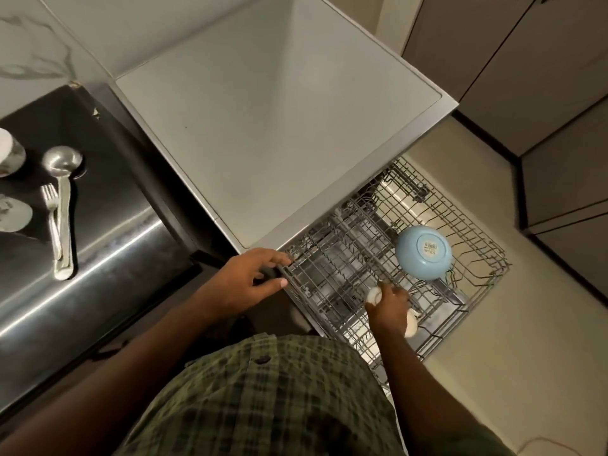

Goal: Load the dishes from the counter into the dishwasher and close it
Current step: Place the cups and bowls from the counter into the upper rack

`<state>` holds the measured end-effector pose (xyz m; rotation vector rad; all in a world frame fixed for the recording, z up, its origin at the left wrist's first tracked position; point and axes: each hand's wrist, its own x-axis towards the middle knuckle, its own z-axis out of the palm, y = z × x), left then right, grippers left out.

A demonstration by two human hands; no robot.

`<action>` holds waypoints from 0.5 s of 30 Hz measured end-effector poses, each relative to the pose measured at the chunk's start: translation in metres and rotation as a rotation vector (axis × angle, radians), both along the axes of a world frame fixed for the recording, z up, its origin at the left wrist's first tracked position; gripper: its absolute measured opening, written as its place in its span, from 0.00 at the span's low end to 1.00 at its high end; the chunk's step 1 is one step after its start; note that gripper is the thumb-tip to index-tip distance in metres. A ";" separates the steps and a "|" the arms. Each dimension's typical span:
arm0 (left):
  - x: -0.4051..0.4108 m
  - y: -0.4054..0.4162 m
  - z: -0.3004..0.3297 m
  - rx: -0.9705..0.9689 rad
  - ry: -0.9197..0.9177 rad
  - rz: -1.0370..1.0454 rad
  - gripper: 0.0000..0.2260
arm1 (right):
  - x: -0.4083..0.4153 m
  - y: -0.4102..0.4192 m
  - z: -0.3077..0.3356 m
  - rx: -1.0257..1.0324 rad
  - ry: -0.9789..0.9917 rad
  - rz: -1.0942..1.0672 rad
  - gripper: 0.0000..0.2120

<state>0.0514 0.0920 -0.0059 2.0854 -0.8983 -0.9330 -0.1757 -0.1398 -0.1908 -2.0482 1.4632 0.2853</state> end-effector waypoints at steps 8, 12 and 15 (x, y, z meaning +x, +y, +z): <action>-0.004 0.004 0.004 0.001 -0.028 -0.008 0.15 | 0.004 -0.004 -0.033 0.112 0.072 0.102 0.32; -0.005 0.005 0.006 -0.006 -0.041 0.008 0.15 | 0.005 -0.010 -0.039 0.111 0.163 0.167 0.31; -0.005 0.004 0.005 -0.012 -0.053 0.004 0.15 | 0.005 -0.013 -0.038 0.110 0.193 0.198 0.34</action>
